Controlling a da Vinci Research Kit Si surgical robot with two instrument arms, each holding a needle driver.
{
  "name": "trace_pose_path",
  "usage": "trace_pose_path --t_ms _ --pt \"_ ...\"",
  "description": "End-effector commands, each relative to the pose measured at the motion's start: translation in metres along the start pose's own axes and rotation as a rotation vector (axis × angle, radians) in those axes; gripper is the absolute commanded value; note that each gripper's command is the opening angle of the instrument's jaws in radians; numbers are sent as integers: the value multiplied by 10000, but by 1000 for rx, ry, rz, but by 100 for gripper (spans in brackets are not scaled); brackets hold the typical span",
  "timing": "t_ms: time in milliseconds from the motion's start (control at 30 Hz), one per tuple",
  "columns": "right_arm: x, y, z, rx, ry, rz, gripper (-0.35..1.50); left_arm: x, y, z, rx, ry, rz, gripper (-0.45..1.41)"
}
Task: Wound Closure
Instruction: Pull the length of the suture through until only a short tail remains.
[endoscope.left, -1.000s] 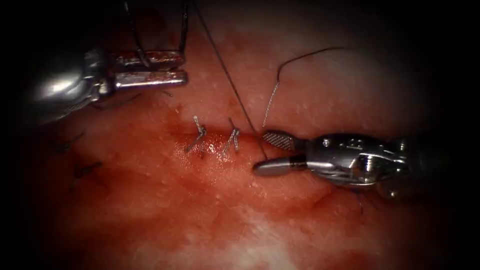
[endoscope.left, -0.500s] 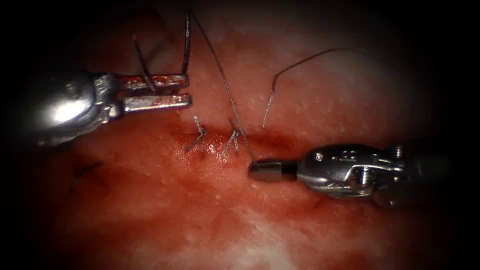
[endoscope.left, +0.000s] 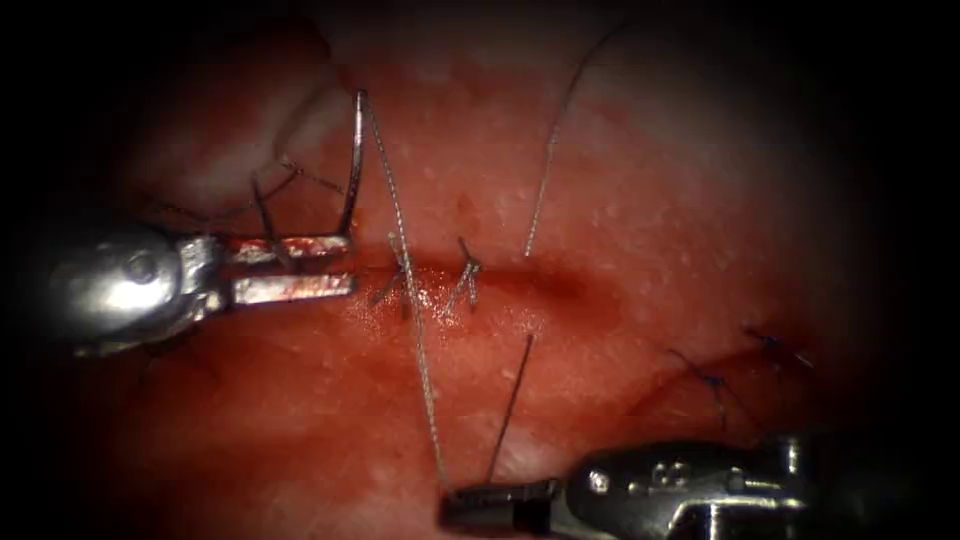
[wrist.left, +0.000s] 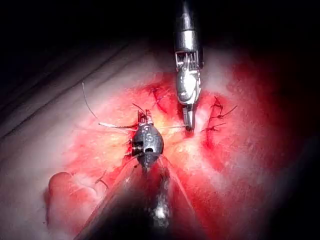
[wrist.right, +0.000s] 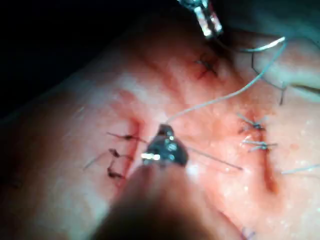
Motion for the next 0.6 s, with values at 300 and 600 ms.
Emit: trace_pose_path --t_ms 300,600 --pt "16 -6 3 -121 20 -108 113 -5 1 1 -11 -1 -3 -45" --pt "-9 37 -43 -185 19 -168 131 -4 -5 -16 -20 0 -5 -45"
